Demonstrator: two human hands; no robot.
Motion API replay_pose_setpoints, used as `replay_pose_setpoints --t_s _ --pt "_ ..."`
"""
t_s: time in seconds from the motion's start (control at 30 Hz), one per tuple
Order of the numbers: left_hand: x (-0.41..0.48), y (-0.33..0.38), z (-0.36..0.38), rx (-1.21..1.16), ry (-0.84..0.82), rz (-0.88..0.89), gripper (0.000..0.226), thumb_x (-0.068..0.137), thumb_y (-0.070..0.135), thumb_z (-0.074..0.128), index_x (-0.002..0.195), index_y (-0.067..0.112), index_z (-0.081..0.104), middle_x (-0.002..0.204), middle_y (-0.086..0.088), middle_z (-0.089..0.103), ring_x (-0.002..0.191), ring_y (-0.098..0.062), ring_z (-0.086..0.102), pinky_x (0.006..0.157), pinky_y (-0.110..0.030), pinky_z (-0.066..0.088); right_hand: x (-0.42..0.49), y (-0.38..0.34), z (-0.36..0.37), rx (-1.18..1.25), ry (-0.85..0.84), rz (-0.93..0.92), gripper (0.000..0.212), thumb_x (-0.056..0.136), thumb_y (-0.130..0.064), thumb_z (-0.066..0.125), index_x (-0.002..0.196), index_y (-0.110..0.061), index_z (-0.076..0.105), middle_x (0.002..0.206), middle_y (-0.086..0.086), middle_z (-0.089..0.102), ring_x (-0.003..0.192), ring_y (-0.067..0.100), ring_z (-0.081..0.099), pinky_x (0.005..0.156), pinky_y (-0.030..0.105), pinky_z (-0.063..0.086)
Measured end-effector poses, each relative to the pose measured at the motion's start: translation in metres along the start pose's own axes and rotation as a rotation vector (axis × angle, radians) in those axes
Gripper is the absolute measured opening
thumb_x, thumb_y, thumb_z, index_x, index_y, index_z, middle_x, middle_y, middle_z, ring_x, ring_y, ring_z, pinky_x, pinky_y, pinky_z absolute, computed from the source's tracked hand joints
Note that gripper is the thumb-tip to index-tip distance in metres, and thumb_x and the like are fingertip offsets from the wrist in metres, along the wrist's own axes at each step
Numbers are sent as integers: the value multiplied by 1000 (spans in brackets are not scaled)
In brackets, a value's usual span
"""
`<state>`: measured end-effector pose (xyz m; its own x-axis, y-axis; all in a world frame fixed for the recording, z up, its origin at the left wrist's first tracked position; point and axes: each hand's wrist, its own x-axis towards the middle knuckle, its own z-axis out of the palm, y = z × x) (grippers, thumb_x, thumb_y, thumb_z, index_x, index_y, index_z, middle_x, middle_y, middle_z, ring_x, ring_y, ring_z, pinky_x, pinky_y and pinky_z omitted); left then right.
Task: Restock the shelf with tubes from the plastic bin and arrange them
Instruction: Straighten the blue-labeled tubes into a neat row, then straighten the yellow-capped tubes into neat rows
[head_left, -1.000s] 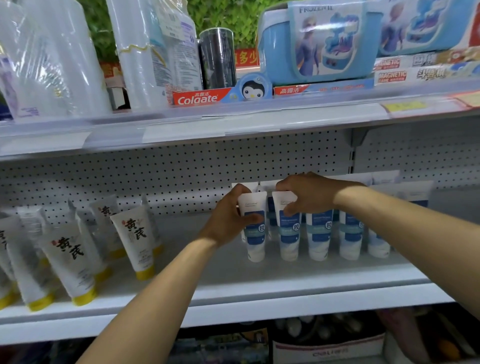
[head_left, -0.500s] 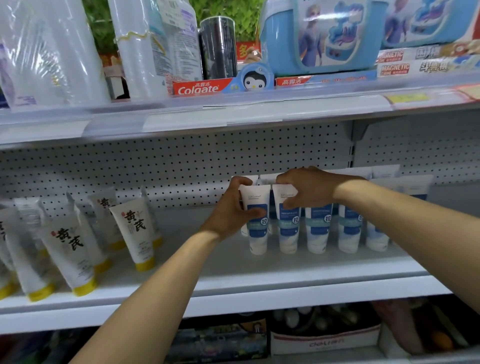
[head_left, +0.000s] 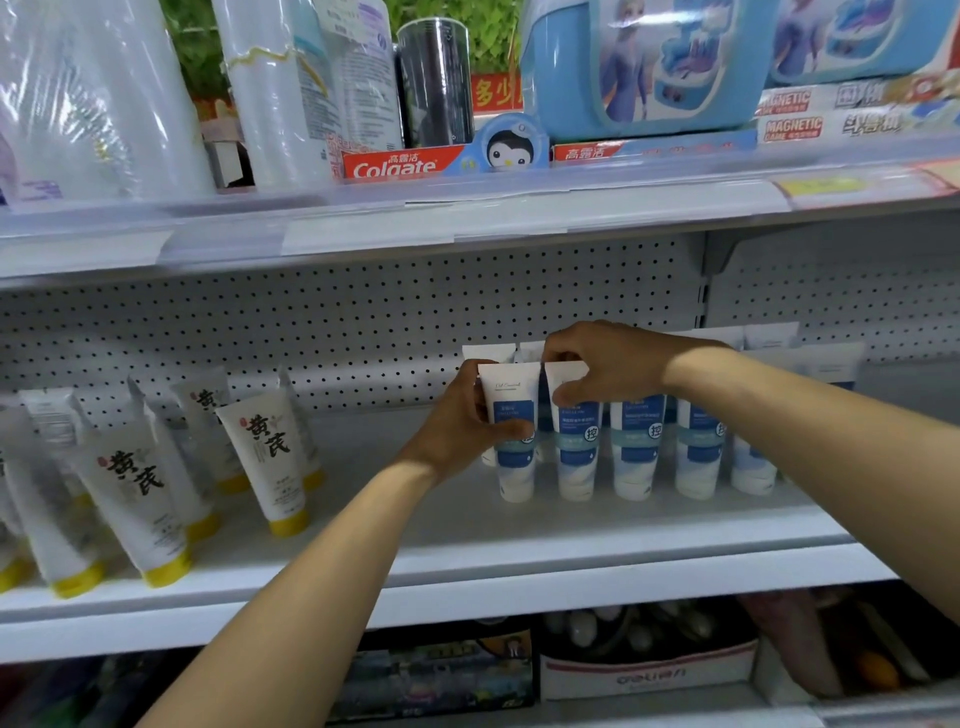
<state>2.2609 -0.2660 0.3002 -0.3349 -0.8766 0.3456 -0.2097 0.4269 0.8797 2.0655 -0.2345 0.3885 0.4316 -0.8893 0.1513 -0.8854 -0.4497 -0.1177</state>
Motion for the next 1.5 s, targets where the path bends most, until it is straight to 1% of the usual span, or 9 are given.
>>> replay_pose_setpoints --t_s 0.23,0.37,0.5,0.7,0.93,1.1,1.27,1.4,1.5 --pt "1 -5 2 111 13 -8 54 73 14 81 118 21 52 111 3 68 101 -17 66 87 -43 57 4 -1 2 -6 23 19 29 85 -39 65 110 -27 58 111 -9 59 96 13 58 88 41 52" --pt "-1 -3 0 146 7 -12 58 73 19 82 120 22 49 113 5 66 100 -15 65 85 -36 57 2 -4 1 -10 26 42 29 86 -39 64 112 -27 57 113 -10 58 99 14 58 90 40 51" --pt "-12 5 -5 240 88 -7 54 78 27 78 118 23 42 104 11 58 91 -8 61 68 -16 49 -1 -11 -2 -8 41 74 30 88 -39 61 115 -28 56 119 -8 60 102 14 58 92 38 50" --pt "-39 8 -30 490 289 97 57 85 38 69 132 22 41 129 4 49 108 -13 53 87 -31 48 -6 -38 -2 -149 207 163 41 93 -39 55 131 -27 48 139 -5 49 121 20 49 105 39 32" --pt "-80 16 -56 557 213 207 31 87 29 65 116 22 57 111 7 57 99 -9 55 81 -27 47 -22 -93 29 -55 448 55 26 92 -29 59 118 -27 60 119 -6 61 111 19 54 101 35 35" --pt "-105 15 -83 527 309 121 26 88 29 64 112 22 58 104 5 64 95 -11 60 80 -31 52 -7 -133 44 -3 365 -54 24 91 -32 58 115 -28 59 110 -4 64 99 19 60 85 36 50" --pt "-141 4 -103 523 481 32 13 88 24 63 97 18 56 89 2 60 85 -17 58 74 -33 48 17 -158 67 161 214 -96 28 89 -27 59 118 -27 59 110 -5 66 96 15 61 88 37 52" --pt "-169 -20 -109 515 606 -118 24 88 25 64 99 14 45 98 -2 49 90 -19 50 73 -29 40 34 -168 98 346 69 -64 26 88 -25 62 114 -23 61 102 -3 67 92 15 63 88 35 52" --pt "-179 -32 -113 477 619 -245 36 89 25 64 109 13 36 112 -2 39 106 -23 45 87 -34 44 45 -178 124 518 54 -13 26 86 -16 63 113 -16 62 99 2 65 92 19 62 86 30 51"
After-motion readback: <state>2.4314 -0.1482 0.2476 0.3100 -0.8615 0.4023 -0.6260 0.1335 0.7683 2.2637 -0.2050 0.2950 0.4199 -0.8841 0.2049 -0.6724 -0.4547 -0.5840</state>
